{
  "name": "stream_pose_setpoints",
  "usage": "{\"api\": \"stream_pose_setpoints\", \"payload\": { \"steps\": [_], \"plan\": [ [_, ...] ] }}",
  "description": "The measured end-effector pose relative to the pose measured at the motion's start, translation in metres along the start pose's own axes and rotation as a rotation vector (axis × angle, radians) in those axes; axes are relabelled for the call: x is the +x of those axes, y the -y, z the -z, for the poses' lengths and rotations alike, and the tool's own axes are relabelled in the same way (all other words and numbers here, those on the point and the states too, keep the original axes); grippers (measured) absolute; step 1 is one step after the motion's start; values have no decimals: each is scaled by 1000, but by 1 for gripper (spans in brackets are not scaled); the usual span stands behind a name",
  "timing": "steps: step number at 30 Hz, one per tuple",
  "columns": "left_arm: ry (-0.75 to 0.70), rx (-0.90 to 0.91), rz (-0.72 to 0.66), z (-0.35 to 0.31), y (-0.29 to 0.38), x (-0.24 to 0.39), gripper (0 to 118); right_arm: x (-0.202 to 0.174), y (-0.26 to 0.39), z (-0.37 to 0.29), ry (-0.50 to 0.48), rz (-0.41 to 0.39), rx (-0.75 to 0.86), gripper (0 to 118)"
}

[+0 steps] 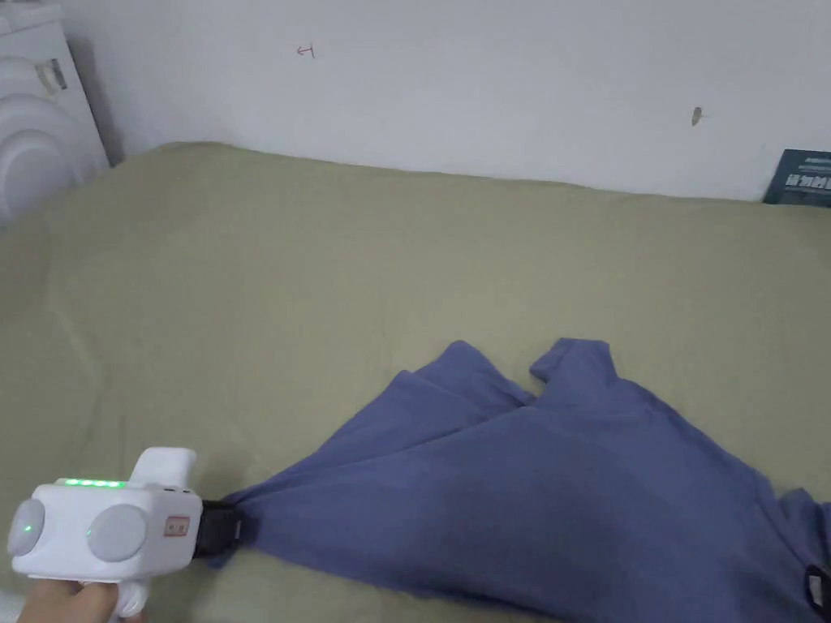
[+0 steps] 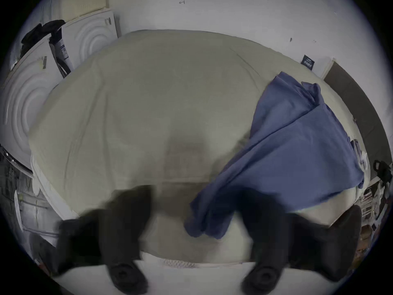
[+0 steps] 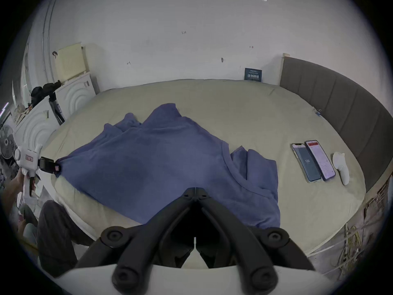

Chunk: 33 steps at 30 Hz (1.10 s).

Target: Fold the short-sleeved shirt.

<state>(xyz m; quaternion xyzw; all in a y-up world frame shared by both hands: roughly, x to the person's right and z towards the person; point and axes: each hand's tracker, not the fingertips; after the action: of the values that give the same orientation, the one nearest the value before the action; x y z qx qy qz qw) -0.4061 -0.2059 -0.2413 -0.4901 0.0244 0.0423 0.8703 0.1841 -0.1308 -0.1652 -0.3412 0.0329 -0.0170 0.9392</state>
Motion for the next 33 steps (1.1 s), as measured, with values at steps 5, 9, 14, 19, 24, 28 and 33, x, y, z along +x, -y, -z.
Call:
{"api": "stream_pose_setpoints", "payload": {
  "steps": [5, 9, 14, 19, 24, 28, 33],
  "plan": [
    [40, 30, -4, -7, -5, 9, 4, 17, -19, 37, 7, -7, -32, 0],
    [46, 33, -33, -7, -8, 8, 4, 22, -55, 86, 0, -12, -53, 0],
    [47, 29, -40, -2, -13, 11, 4, 23, -107, 176, -3, -79, -118, 0],
    [41, 27, -40, 5, -18, 14, 4, 24, -145, 254, -26, -112, -196, 12],
    [39, 15, -25, 14, -21, 14, 4, 25, -156, 302, -15, -136, -248, 108],
    [44, 14, -27, 15, -23, 15, 4, 10, -153, 315, 17, -205, -352, 107],
    [35, 12, -8, 12, -22, 17, 4, 7, -153, 295, -38, -184, -267, 0]
  ]
}}
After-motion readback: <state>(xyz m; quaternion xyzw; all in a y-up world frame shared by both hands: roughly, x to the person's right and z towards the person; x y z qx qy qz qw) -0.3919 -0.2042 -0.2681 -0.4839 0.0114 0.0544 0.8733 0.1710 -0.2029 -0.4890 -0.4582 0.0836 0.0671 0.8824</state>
